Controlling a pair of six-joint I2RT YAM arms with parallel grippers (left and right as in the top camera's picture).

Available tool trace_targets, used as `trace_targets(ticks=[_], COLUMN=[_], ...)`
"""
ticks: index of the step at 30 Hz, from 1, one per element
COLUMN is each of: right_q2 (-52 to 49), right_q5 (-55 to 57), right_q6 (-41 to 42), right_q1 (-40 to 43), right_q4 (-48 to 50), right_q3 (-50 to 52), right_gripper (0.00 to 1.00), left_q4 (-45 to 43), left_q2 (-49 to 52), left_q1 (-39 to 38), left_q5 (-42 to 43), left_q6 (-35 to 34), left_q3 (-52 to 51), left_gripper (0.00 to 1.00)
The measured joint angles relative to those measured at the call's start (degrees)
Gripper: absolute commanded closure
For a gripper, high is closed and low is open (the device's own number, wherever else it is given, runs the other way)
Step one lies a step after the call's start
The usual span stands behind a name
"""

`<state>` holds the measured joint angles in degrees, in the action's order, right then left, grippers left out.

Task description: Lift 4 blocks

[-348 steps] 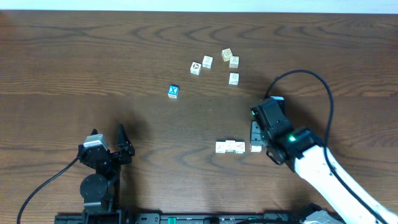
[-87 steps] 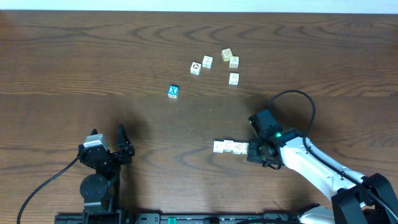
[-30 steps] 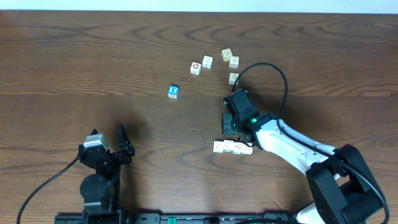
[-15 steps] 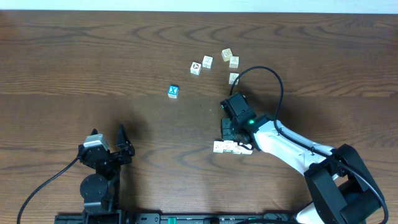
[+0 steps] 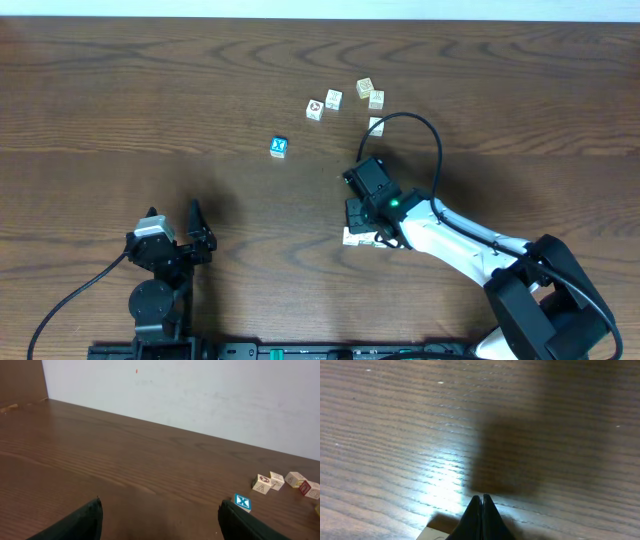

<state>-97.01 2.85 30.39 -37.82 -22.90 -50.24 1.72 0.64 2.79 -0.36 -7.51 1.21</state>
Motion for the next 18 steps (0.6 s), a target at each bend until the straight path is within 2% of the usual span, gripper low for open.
trace_targets(ticks=[18], right_q2=[0.0], right_q5=[0.61], right_q6=[0.66], right_q1=[0.02], right_q4=[-1.7], right_q3=[0.0], right_gripper=[0.99], left_q4=[0.0], left_q2=[0.0], left_q1=[0.0], left_q5=[0.0], left_q6=[0.0], left_q3=[0.0], left_gripper=[0.26])
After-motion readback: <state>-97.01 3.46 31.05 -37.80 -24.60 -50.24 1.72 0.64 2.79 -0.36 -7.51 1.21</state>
